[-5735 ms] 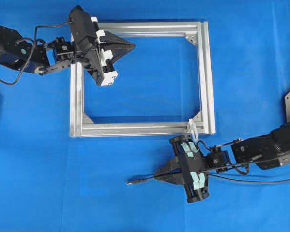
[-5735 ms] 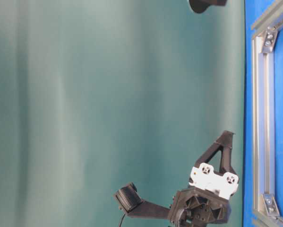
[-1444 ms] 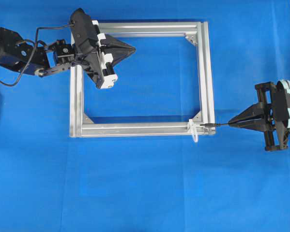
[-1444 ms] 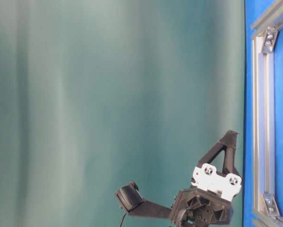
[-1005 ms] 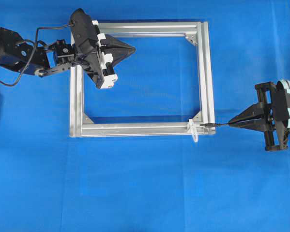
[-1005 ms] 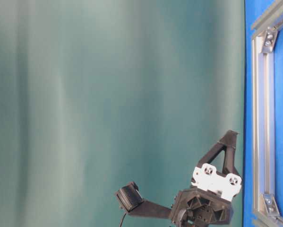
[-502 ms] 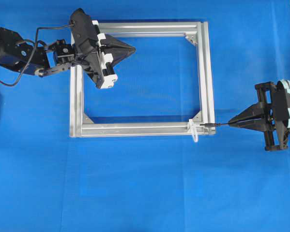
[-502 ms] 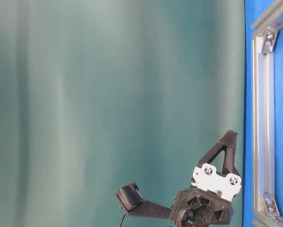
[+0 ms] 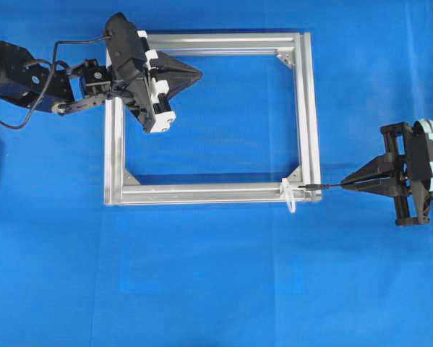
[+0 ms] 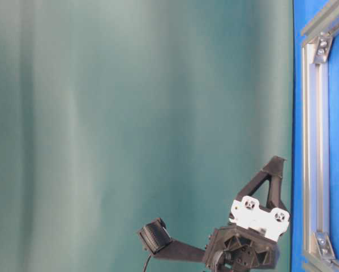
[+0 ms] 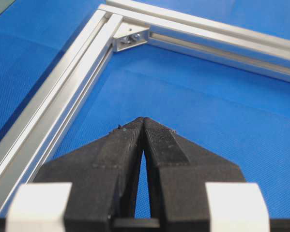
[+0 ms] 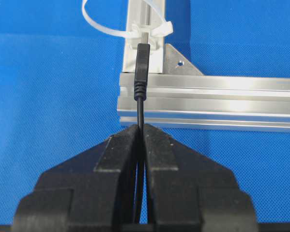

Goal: Insert the wire through the string loop located on the right side.
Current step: 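Push the USB plug leftward through the white zip-tie loop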

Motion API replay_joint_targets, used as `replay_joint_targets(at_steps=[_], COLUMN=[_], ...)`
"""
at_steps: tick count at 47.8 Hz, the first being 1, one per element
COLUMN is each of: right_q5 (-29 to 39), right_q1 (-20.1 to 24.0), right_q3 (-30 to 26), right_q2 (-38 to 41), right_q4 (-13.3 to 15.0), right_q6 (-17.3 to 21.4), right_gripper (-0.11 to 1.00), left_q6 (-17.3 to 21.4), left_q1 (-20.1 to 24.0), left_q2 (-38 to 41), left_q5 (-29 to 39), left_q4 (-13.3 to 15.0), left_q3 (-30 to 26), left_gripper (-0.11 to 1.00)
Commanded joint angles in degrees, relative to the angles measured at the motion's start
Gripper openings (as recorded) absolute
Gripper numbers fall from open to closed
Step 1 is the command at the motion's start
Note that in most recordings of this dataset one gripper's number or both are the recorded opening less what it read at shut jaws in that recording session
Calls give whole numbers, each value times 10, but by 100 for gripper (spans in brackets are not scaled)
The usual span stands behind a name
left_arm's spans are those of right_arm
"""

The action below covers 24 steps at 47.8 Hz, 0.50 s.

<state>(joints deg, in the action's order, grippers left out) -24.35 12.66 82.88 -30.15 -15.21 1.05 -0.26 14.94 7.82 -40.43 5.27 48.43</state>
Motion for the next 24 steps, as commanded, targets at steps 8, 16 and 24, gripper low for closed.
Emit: replay_joint_targets(at_steps=[8,16,24], right_q5=[-6,-6,-9], right_q1=[-2,-2,-2], right_q3=[-9,-11,-20], right_q2=[0,0,4], right_q4=[1,1,1], right_q6=[-1,-1,-1], right_gripper=[-4,-4,-4], left_q6=[-1,-1,1], left_q1=[-2,-2,-2], left_q2=[-16,-17,-17], left_q5=[-4,-4,-5], left_q4=[-2,-3,-3], left_q3=[-8,-8,-8], left_gripper=[0,0,0])
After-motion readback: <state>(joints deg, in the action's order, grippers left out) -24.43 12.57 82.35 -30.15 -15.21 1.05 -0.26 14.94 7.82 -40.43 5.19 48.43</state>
